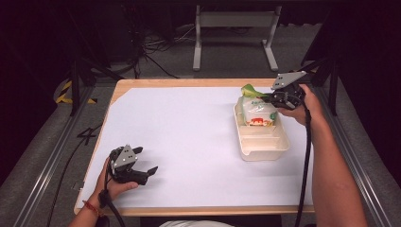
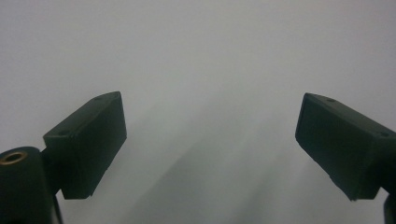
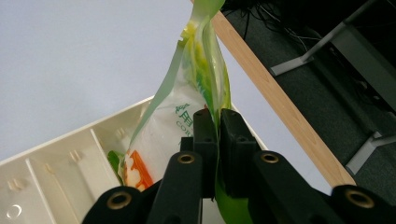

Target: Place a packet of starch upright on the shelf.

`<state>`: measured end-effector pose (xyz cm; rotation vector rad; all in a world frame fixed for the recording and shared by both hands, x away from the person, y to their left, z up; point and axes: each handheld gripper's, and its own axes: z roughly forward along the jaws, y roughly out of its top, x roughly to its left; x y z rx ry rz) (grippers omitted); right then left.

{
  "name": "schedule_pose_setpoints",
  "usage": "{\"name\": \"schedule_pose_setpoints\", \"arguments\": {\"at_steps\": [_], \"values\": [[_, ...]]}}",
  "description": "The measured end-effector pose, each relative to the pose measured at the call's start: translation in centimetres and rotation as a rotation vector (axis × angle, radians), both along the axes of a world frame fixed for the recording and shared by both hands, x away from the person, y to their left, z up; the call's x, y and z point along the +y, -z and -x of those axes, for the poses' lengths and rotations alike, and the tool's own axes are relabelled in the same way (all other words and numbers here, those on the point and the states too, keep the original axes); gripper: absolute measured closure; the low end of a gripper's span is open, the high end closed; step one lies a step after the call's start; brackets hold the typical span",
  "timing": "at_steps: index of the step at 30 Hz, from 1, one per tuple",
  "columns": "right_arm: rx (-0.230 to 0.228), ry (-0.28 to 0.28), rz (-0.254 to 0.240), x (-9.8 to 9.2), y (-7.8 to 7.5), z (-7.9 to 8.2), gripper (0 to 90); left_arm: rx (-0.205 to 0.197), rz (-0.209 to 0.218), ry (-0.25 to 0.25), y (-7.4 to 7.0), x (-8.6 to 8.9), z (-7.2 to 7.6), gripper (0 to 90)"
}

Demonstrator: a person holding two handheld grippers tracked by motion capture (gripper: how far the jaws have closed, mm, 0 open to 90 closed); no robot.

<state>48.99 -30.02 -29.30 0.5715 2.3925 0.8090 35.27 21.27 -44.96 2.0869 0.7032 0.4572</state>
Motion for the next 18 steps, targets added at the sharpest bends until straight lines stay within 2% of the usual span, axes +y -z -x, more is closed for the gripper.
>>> {"name": "schedule_pose_setpoints", "arguments": {"at_steps": [18], "values": [[-0.022,0.039,-0.079,-0.57,0.14,0.35,72.1,-0.001,0.001,-0.001,-0.02,-0.09,0.01,9.7]]}}
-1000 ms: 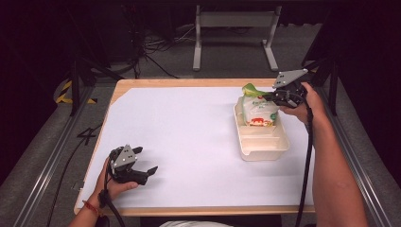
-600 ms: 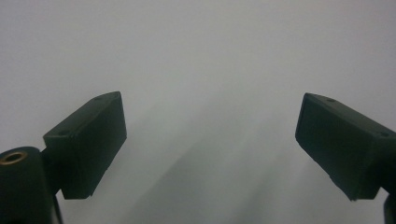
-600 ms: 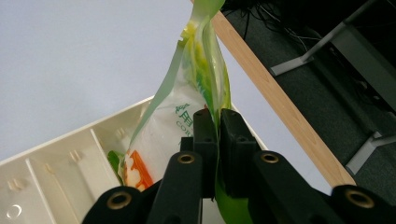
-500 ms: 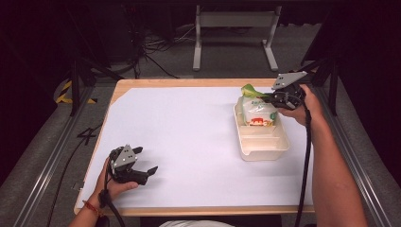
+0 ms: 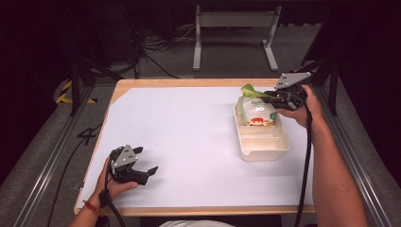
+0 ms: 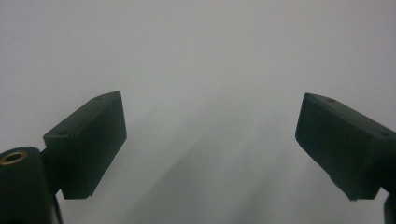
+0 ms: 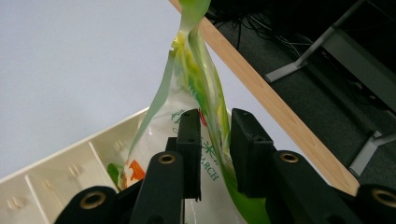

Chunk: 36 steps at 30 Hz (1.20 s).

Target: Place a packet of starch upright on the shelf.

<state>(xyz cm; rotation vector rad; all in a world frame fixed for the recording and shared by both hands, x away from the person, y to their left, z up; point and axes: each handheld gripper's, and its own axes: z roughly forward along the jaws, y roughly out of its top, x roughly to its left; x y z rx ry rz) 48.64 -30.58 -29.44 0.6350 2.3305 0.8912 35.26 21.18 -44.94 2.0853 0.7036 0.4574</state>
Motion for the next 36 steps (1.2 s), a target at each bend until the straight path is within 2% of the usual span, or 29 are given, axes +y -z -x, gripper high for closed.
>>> {"name": "schedule_pose_setpoints", "arguments": {"at_steps": [9,14,19,24,29,36], "values": [[-0.032,0.043,-0.039,-0.7,-0.5,0.6,64.2,0.0,0.003,-0.002,0.0,-0.1,0.0,9.7],[-0.054,0.069,-0.044,-1.0,-0.8,1.2,60.2,-0.002,0.002,-0.004,0.0,-0.1,-0.1,9.7],[-0.06,0.084,-0.069,-1.2,-1.0,1.8,55.8,-0.001,0.006,-0.002,-0.1,-0.1,-0.1,9.7],[-0.066,0.103,-0.097,-1.4,-0.9,2.7,50.6,-0.005,0.007,-0.001,-0.1,-0.1,0.0,9.7],[-0.065,0.116,-0.109,-1.4,-0.7,3.4,43.6,-0.007,0.01,0.0,-0.2,-0.1,-0.1,9.8],[-0.09,0.148,-0.119,-1.3,-0.5,4.6,34.4,-0.006,0.01,-0.001,-0.2,0.0,-0.2,9.7]]}}
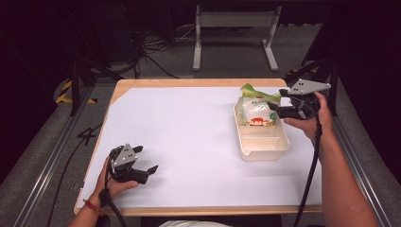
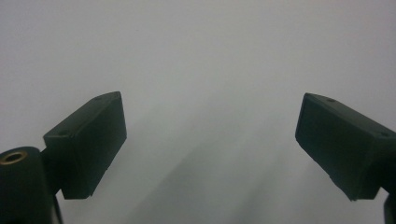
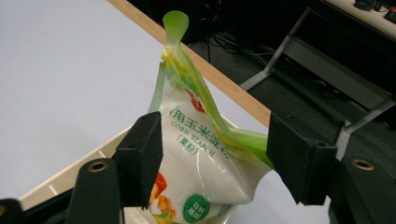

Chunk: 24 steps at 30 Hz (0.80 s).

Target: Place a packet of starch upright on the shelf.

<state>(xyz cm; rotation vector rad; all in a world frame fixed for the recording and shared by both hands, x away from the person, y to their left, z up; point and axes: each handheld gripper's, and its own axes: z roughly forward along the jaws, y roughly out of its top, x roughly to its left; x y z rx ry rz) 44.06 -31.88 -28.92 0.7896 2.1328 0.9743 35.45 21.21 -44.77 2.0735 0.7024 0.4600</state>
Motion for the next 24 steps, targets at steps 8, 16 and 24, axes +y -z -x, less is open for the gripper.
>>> {"name": "schedule_pose_setpoints", "arguments": {"at_steps": [8,16,24], "values": [[-0.017,0.009,-0.02,-0.2,0.3,1.5,29.3,-0.006,0.001,0.001,-0.1,0.0,0.2,9.7],[-0.004,0.021,-0.03,-0.8,0.7,3.0,24.6,-0.002,-0.003,-0.002,0.0,0.0,0.1,9.6],[-0.004,0.038,-0.063,-2.2,1.8,4.4,23.2,0.001,-0.003,-0.002,0.0,0.0,0.0,9.6]]}}
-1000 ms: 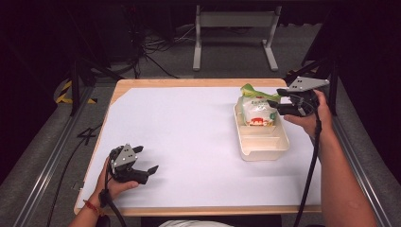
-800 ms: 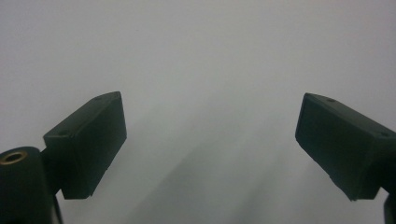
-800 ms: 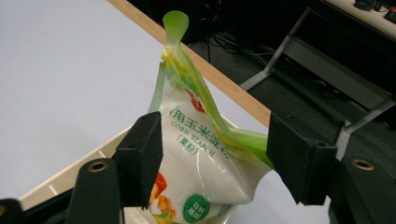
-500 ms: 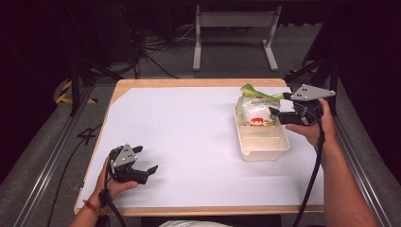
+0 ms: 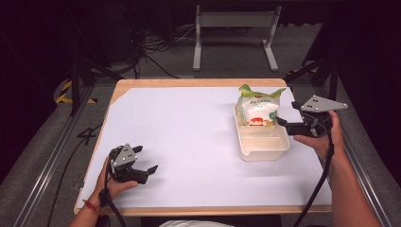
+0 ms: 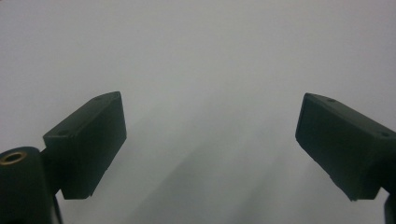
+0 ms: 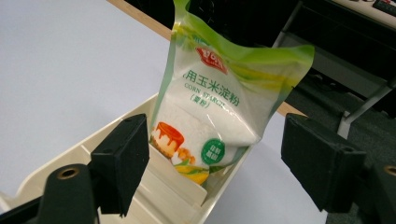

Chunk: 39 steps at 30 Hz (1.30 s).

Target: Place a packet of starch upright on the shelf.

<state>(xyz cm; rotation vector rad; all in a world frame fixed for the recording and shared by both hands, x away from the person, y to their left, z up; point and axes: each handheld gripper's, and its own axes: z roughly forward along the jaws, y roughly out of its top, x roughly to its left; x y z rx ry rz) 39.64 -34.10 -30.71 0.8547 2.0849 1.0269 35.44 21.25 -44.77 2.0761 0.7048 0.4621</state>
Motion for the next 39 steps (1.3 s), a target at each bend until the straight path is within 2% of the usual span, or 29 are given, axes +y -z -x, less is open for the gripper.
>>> {"name": "schedule_pose_setpoints", "arguments": {"at_steps": [13,16,18,24,33,37,39], "values": [[0.024,-0.01,0.018,-0.5,1.2,1.9,22.6,0.0,0.001,0.0,0.0,0.0,0.1,9.6],[0.027,-0.012,0.007,-0.7,1.5,2.4,22.5,-0.001,0.001,0.002,0.0,-0.1,0.1,9.6],[0.007,-0.012,0.001,-0.7,1.6,2.9,22.6,-0.002,0.004,-0.001,-0.1,0.0,0.1,9.6],[0.028,-0.028,-0.01,-0.6,2.5,4.0,21.8,-0.001,0.0,0.0,0.0,0.0,0.1,9.5],[0.024,-0.029,-0.05,-0.8,3.9,5.1,20.9,-0.001,0.003,-0.005,-0.1,0.1,0.2,9.5],[0.009,-0.028,-0.075,-1.1,4.6,6.0,20.9,-0.002,0.004,-0.007,-0.1,0.1,0.2,9.5],[-0.002,-0.019,-0.068,-1.2,4.9,6.3,20.9,-0.002,0.003,-0.008,-0.1,0.1,0.2,9.5]]}}
